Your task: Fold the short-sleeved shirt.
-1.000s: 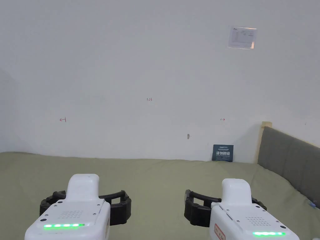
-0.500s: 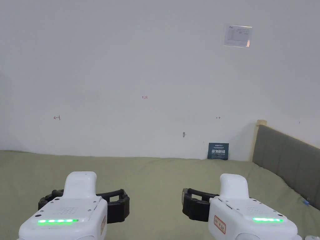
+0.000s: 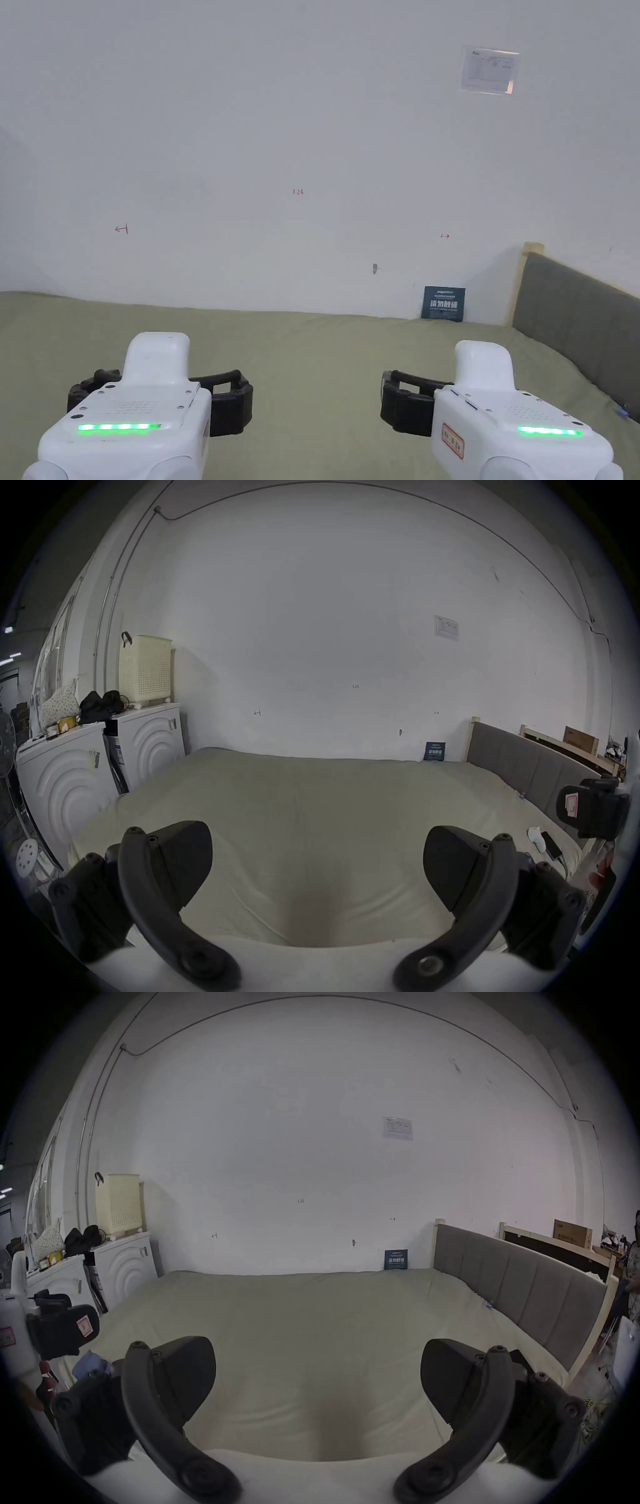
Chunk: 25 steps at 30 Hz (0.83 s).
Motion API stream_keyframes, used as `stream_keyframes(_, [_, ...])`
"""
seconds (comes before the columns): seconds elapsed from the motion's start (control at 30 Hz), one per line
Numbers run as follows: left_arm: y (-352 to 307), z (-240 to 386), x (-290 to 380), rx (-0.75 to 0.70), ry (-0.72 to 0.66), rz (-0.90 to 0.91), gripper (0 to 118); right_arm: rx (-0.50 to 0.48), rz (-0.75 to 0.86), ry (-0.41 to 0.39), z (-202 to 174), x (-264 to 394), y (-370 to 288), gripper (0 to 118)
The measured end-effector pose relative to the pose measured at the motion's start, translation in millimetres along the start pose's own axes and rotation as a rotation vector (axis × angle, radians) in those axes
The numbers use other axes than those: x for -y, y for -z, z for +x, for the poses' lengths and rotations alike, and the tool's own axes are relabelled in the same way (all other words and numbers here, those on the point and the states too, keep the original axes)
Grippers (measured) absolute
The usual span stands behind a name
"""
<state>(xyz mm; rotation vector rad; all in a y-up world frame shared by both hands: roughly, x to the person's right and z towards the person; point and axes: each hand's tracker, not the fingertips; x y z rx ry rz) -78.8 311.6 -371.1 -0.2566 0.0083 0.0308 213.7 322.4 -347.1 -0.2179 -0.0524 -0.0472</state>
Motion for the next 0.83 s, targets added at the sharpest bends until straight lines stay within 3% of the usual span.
stream_keyframes(0.5, [23.0, 2.5, -5.3, 0.002, 0.01, -0.014, 118, -0.045, -0.014, 0.038, 0.0, -21.5, 11.4, 117])
stream_keyframes(0.73, [35.9, 6.3, -2.3, 0.009, 0.029, -0.017, 118, 0.006, -0.023, -0.006, -4.1, -16.7, 30.5, 117])
stream_keyframes(0.83, [40.4, 4.8, 0.9, 0.017, 0.013, -0.031, 118, -0.059, -0.062, 0.031, 0.6, -7.6, 38.2, 117])
